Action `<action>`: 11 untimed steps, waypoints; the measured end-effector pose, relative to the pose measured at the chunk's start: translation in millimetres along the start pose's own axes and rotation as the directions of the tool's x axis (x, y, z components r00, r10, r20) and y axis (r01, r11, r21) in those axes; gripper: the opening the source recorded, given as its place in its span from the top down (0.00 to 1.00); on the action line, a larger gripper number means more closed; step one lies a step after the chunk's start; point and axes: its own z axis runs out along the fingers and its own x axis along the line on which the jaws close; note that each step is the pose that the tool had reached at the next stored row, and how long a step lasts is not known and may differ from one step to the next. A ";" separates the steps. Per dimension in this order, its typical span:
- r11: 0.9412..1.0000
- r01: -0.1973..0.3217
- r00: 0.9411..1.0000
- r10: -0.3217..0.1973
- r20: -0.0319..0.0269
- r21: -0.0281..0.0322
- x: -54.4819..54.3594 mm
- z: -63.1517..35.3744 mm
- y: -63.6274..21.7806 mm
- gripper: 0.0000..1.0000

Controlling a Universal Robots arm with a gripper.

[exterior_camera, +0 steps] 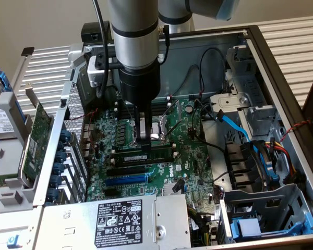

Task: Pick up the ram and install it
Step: 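Press down the ram until it locks into place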

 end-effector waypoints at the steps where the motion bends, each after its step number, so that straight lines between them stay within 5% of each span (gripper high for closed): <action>1: 1.000 0.000 1.000 0.000 0.001 0.000 0.0 0.2 0.1 0.90; 11: 1.000 0.000 1.000 0.000 0.008 0.001 -0.1 2.9 0.4 0.90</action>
